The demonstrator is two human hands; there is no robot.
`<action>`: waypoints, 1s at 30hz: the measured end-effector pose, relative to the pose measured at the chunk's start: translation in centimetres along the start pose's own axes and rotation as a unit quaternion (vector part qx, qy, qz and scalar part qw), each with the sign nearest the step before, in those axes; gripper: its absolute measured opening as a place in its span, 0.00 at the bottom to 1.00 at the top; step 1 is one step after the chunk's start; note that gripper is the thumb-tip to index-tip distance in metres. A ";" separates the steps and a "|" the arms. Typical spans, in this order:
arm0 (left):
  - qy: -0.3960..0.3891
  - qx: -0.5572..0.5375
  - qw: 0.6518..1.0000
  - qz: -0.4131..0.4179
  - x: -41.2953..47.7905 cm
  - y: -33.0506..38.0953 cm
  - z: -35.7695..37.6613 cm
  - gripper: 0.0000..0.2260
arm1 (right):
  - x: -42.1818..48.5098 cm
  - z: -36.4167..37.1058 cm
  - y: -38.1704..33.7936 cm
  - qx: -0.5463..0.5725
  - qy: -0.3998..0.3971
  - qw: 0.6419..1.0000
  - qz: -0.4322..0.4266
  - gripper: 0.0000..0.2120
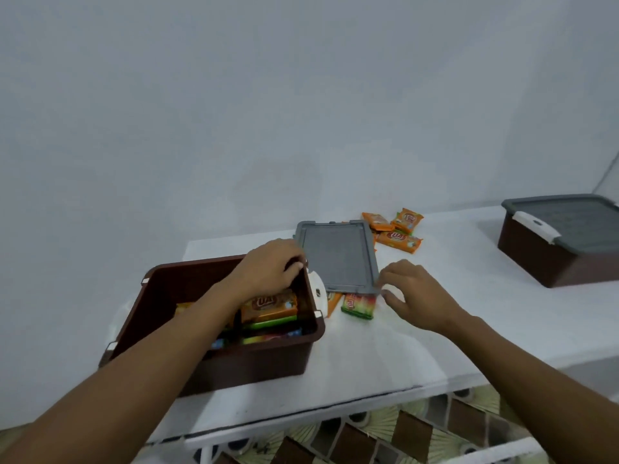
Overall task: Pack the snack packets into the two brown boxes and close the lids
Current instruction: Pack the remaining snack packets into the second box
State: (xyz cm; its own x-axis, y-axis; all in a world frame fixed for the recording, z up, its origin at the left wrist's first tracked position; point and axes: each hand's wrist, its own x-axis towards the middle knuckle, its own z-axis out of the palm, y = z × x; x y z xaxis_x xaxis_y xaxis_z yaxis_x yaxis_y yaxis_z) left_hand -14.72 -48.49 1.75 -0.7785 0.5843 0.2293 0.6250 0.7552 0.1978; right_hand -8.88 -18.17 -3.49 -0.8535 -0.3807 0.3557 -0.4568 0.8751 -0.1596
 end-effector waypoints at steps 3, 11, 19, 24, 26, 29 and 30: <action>-0.011 0.000 1.000 0.010 3.7 3.9 1.1 0.07 | -2.9 -0.4 5.0 -0.028 -0.032 0.997 0.057 0.08; -0.109 0.035 0.993 -0.005 12.8 12.2 7.6 0.13 | -6.6 -1.0 15.4 -0.004 -0.064 0.979 0.192 0.14; -0.136 0.027 0.988 -0.066 18.9 16.0 17.0 0.21 | -6.4 0.4 22.3 0.057 -0.110 0.963 0.239 0.23; -0.143 0.034 0.984 -0.102 21.9 16.5 19.4 0.27 | -6.8 2.7 23.2 0.028 -0.060 0.966 0.248 0.21; -0.125 0.035 0.985 -0.113 22.9 16.3 20.0 0.29 | -6.8 3.0 23.2 0.023 -0.041 0.968 0.248 0.21; -0.103 0.038 0.984 -0.142 24.5 15.4 20.8 0.31 | -6.7 3.4 23.5 0.018 -0.040 0.966 0.253 0.22; -0.103 0.037 0.982 -0.153 25.0 14.9 21.0 0.32 | -6.6 3.4 23.4 0.016 -0.045 0.966 0.253 0.22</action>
State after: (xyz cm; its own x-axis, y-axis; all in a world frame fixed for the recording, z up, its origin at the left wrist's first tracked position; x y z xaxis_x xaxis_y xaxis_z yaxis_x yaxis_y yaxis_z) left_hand -26.08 -16.36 -9.55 -0.9291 0.3688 -0.0289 0.3603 0.9197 0.1559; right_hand -14.79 3.82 -12.74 -0.9874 0.0670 0.1436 0.0176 0.9470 -0.3207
